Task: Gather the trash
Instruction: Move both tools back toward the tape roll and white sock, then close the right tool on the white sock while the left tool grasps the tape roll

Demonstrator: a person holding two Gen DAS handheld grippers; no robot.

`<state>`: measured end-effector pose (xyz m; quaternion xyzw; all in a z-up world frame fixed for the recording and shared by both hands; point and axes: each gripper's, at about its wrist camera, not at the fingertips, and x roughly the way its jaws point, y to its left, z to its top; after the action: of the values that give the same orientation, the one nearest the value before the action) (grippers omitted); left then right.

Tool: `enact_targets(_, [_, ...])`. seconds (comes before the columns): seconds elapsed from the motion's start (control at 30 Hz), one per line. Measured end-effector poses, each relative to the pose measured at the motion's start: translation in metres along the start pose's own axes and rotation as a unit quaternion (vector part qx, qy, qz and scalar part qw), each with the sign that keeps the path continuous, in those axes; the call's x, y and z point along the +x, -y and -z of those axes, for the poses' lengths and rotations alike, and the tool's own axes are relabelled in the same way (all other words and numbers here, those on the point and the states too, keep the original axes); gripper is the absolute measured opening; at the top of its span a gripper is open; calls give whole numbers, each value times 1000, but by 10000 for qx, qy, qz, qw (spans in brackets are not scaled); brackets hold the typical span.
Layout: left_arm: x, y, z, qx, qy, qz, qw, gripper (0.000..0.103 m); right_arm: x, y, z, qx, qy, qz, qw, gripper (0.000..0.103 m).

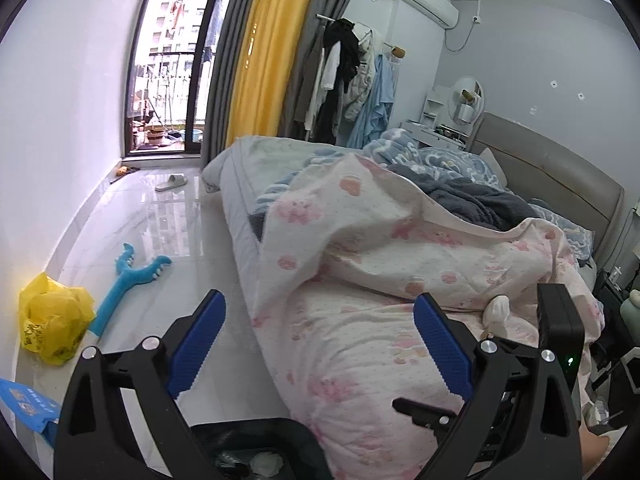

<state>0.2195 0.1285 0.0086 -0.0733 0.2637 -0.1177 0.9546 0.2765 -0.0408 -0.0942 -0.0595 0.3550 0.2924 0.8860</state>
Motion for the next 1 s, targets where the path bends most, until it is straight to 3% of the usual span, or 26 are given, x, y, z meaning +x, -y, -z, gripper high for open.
enact_targets(0.57, [59,71,15,284,-445,435,9977,97,-47,86,9,535,375,1040,9924,90])
enact_targets(0.77, [82,96,27,470,-681,712,9940,97,-57,125,20,945,307,1391,9853,91])
enact_targets(1.0, [100,134,40,912,-687,1174,9865,97,-67,171,34,1444,242,1558,9769,91])
